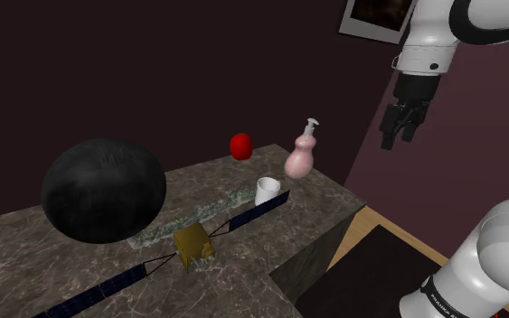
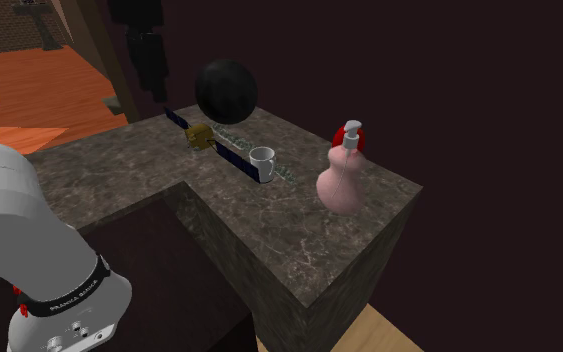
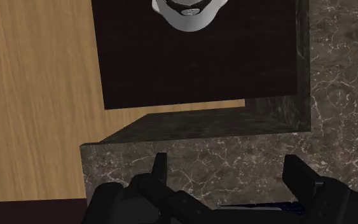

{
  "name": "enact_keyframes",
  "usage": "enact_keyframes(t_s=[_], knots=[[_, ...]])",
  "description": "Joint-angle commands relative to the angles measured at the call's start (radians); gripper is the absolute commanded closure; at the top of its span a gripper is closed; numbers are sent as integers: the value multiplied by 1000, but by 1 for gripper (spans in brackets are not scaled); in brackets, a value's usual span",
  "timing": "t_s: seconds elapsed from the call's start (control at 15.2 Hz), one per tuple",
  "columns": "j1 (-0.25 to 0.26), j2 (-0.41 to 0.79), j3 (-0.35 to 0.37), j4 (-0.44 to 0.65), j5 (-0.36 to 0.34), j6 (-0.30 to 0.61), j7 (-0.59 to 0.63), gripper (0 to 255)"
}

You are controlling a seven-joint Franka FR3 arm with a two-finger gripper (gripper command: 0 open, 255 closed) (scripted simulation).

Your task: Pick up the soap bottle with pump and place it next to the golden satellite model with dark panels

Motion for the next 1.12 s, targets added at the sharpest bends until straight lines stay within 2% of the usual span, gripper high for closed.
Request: enact_keyframes(t_s=[0.0, 0.53, 1.06], knots=[[0, 0, 0, 0, 0, 0, 0, 0], [-46, 258, -67, 99, -45, 191, -49, 0], [-79, 533, -127, 275, -53, 320, -98, 0]])
